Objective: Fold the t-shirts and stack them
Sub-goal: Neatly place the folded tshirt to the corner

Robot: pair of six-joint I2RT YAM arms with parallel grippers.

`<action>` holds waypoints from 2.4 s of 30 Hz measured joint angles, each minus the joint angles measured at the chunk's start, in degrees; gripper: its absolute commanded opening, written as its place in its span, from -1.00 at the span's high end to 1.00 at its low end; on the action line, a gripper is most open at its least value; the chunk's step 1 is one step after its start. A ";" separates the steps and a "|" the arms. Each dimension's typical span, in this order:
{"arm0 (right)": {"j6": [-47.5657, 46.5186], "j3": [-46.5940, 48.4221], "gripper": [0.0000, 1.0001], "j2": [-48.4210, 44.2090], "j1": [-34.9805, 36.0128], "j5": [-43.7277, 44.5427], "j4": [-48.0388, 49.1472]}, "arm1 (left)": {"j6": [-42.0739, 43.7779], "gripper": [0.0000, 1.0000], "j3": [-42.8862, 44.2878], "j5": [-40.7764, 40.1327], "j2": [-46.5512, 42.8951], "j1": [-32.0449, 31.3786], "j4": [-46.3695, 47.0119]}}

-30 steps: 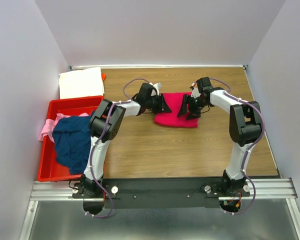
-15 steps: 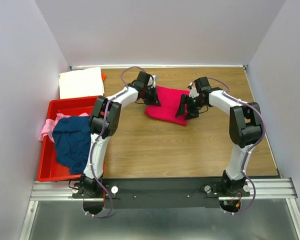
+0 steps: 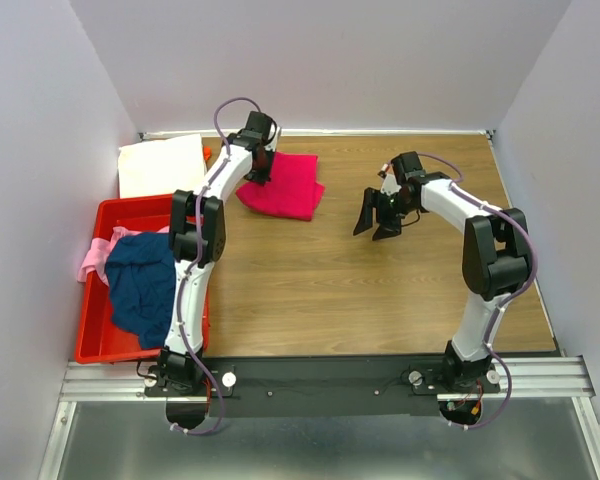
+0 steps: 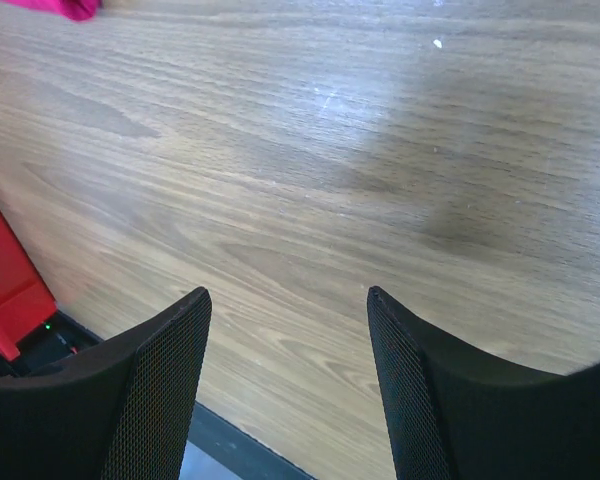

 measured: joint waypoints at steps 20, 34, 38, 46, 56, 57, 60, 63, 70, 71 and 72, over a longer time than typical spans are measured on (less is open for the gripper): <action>-4.44 3.72 -0.41 0.13 0.00 0.66 -3.39 | 5.55 1.00 3.04 -5.66 -1.62 13.51 -3.08; -5.92 3.19 -0.41 0.98 0.00 0.57 -3.61 | 8.28 1.00 8.26 -0.74 -3.37 18.78 -1.79; -5.95 3.19 -0.41 1.01 0.00 0.57 -3.72 | 8.35 1.00 10.01 2.14 -3.82 21.51 -1.14; -5.90 3.19 -0.41 1.18 0.00 0.55 -4.15 | 8.33 1.00 10.19 7.93 -5.38 24.59 -0.92; -5.29 3.21 -0.41 1.22 0.00 0.52 -5.01 | 8.31 1.00 7.56 13.49 -8.39 27.12 -0.50; -5.27 3.21 -0.41 1.25 0.00 0.52 -5.03 | 8.31 1.00 7.43 13.86 -8.52 27.63 -0.44; -5.27 3.30 -0.42 1.46 0.00 0.52 -5.20 | 8.26 1.00 7.13 14.64 -8.72 29.35 -0.11; -5.27 3.48 -0.41 1.79 0.00 0.52 -5.29 | 8.07 1.00 6.71 15.39 -8.72 30.29 0.20; -5.18 3.74 -0.41 1.92 0.00 0.52 -5.70 | 7.74 1.00 5.95 15.89 -8.72 30.69 0.39; -5.09 3.74 -0.41 1.95 0.00 0.52 -5.75 | 7.65 1.00 5.75 15.89 -8.72 30.75 0.48; -5.01 3.74 -0.41 1.95 0.00 0.52 -5.81 | 7.63 1.00 5.66 15.89 -8.72 30.88 0.50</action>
